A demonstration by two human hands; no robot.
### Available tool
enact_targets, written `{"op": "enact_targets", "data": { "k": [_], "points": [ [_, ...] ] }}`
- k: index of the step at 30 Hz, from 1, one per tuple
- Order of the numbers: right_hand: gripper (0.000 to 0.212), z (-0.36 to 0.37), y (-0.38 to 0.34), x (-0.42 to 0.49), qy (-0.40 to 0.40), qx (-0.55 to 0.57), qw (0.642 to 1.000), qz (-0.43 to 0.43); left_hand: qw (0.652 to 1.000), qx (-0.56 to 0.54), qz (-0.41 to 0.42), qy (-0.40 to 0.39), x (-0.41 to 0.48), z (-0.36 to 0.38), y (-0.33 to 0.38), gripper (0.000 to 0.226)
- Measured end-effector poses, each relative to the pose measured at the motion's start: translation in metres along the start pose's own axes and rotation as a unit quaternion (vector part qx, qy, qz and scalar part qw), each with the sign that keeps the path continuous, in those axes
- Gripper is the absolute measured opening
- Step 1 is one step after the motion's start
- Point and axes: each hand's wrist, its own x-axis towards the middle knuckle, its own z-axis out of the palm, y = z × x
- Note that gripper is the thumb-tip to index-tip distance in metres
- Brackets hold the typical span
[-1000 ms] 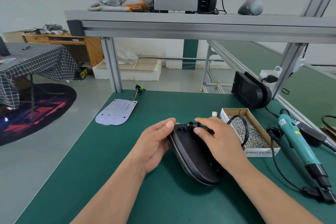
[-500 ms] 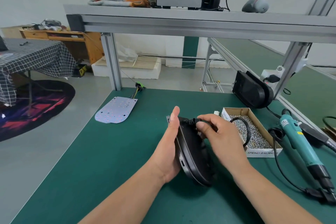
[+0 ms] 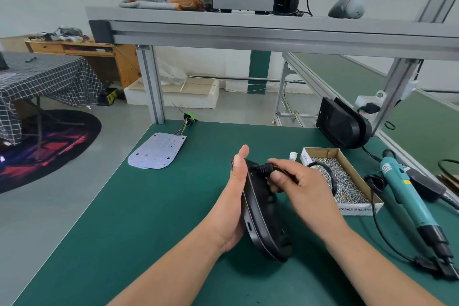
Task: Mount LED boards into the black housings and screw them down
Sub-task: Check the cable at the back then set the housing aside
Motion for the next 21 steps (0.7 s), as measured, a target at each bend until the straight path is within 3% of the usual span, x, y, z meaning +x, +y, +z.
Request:
{"op": "enact_targets", "data": {
  "k": [13, 21],
  "points": [
    [0.013, 0.0017, -0.0036, -0.0002, 0.012, 0.085, 0.996, 0.021, 0.999, -0.036, -0.018, -0.005, 0.0029, -0.004, -0.0057, 0.067],
    [0.004, 0.001, -0.0023, -0.0008, 0.024, -0.1, 0.993, -0.05, 0.999, -0.019, -0.033, 0.003, 0.0034, -0.0096, -0.0044, 0.067]
  ]
}}
